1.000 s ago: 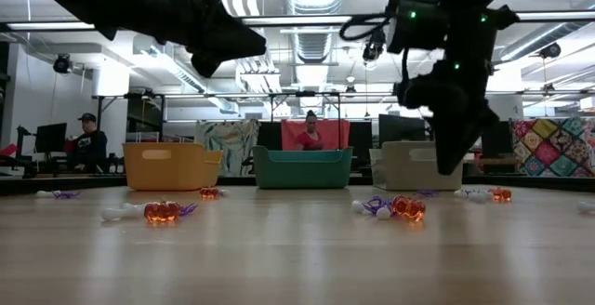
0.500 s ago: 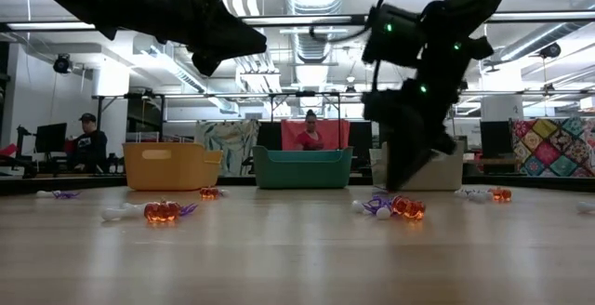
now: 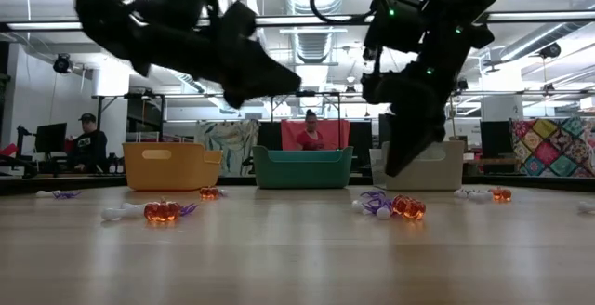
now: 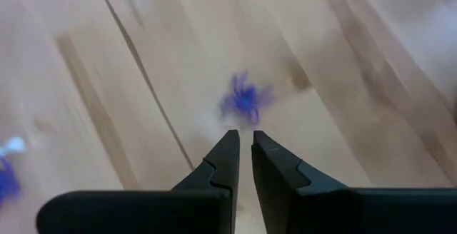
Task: Sort Halloween decoration
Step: Put the small violet spider toy into the green bin
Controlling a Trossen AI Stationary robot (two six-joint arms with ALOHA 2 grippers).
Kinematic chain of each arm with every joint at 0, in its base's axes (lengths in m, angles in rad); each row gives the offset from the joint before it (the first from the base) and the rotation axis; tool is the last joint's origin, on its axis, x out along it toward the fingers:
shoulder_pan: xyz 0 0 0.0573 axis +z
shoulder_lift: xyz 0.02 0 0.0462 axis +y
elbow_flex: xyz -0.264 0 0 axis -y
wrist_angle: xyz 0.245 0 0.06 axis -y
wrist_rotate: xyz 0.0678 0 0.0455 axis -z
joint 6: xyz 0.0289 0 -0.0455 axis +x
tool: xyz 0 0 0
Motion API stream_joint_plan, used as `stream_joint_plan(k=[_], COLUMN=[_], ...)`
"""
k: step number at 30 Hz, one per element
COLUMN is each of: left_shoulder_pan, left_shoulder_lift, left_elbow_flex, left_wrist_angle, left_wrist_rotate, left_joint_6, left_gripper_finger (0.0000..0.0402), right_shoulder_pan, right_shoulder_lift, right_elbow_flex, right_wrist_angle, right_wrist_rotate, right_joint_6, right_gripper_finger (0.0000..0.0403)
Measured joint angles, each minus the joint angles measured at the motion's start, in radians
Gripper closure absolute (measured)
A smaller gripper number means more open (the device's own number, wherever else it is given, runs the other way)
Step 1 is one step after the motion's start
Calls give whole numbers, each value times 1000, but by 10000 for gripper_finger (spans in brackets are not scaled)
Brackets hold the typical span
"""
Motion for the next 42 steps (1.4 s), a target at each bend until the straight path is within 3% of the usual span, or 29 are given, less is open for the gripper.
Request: stream_joint_plan(k=[6, 13, 28, 42], left_shoulder_pan=[0, 6, 4, 6], left_shoulder_lift=[202, 362, 512, 582], left_elbow_flex=[178, 301, 405, 406], left_wrist_angle=[-66, -143, -143, -86], left_wrist_rotate=[-4, -98, -46, -50], left_joint_6=[97, 163, 156, 160], left_gripper_finger=[329, 329, 330, 330], right_shoulder_pan=[0, 1, 0, -2], right_shoulder_lift=[-5, -15, -15, -4], right_elbow_flex=[-15, -51, -64, -64], right_wrist_angle=[-65, -55, 50, 154], right_wrist_rotate=[0, 0, -1, -1], right_joint_6=[-39, -16, 221, 235], right_gripper_finger=[372, 371, 368, 251])
